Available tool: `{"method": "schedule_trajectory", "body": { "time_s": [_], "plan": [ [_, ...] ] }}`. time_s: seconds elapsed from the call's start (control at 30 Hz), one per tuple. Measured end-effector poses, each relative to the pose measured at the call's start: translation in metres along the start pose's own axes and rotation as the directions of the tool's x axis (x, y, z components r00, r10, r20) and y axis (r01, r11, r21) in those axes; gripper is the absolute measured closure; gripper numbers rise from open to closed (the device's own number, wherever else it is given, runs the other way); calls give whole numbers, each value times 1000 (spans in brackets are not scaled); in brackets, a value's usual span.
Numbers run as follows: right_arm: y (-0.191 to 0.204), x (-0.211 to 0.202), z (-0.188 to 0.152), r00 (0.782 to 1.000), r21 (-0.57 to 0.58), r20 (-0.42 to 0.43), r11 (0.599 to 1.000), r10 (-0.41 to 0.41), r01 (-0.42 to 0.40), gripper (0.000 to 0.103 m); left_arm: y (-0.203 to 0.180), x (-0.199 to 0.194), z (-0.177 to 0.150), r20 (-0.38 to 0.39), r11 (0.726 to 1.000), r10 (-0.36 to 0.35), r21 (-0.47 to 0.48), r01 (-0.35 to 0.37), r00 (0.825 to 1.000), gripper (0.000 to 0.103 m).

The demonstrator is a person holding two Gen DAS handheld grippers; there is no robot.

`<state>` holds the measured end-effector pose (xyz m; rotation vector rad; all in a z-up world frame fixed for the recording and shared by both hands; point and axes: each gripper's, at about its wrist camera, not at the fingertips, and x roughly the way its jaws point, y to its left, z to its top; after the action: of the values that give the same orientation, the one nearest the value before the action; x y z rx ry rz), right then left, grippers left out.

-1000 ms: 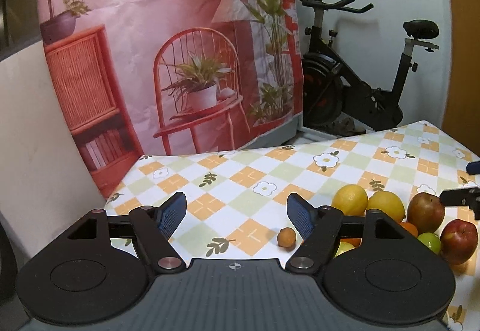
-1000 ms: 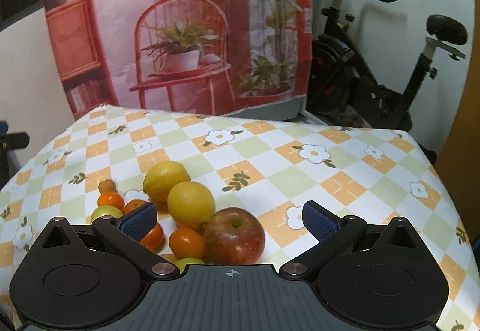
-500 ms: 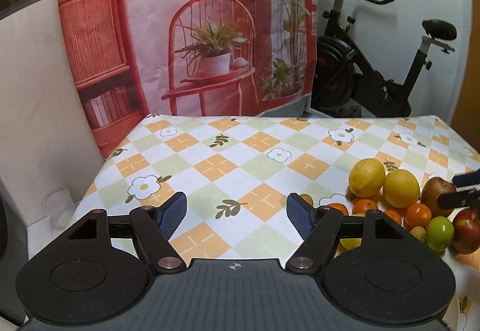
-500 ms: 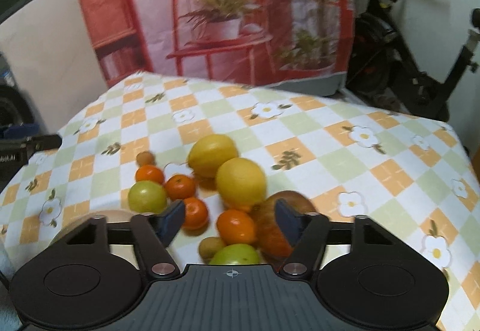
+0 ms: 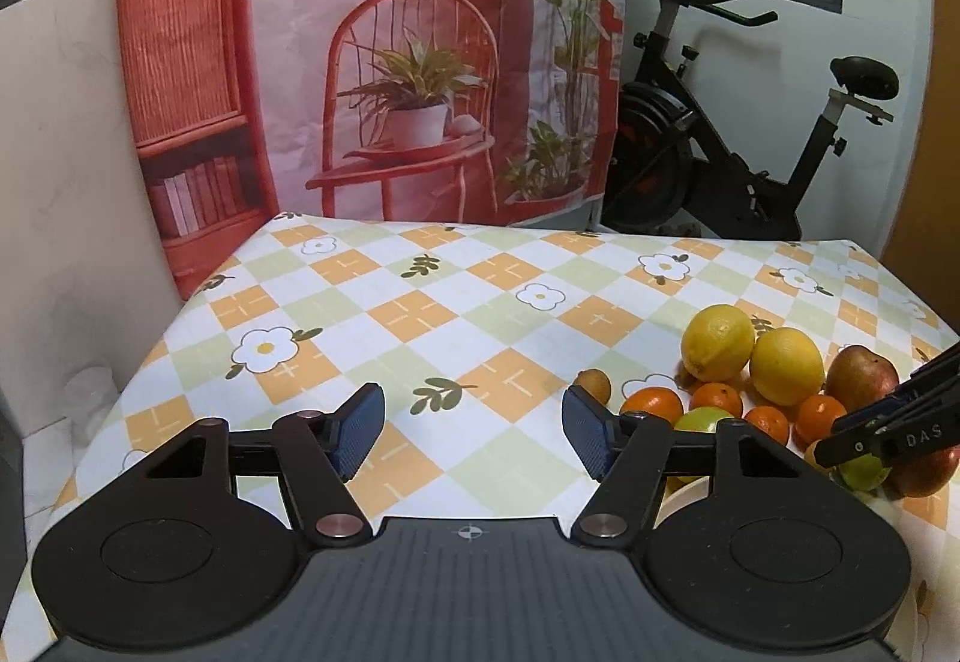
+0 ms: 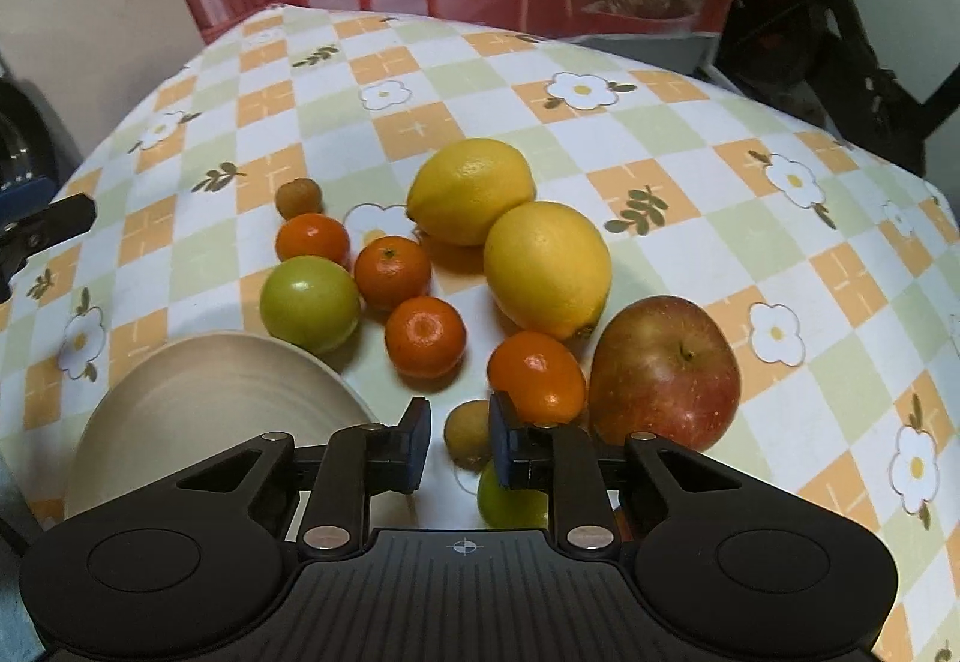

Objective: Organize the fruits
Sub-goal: 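Move the right tool toward the small brown fruit beside the plate, then close the right tool on the small brown fruit and lift it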

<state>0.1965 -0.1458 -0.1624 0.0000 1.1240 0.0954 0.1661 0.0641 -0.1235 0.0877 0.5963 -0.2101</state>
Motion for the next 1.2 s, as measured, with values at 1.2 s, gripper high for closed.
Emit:
{"method": "schedule_trajectory", "body": {
  "time_s": [1.2],
  "plan": [
    [-11,18,25,990,210,-134,976,-35,63,80,-9,0,-6,4,999,-50,-3,50,999,34]
  ]
}}
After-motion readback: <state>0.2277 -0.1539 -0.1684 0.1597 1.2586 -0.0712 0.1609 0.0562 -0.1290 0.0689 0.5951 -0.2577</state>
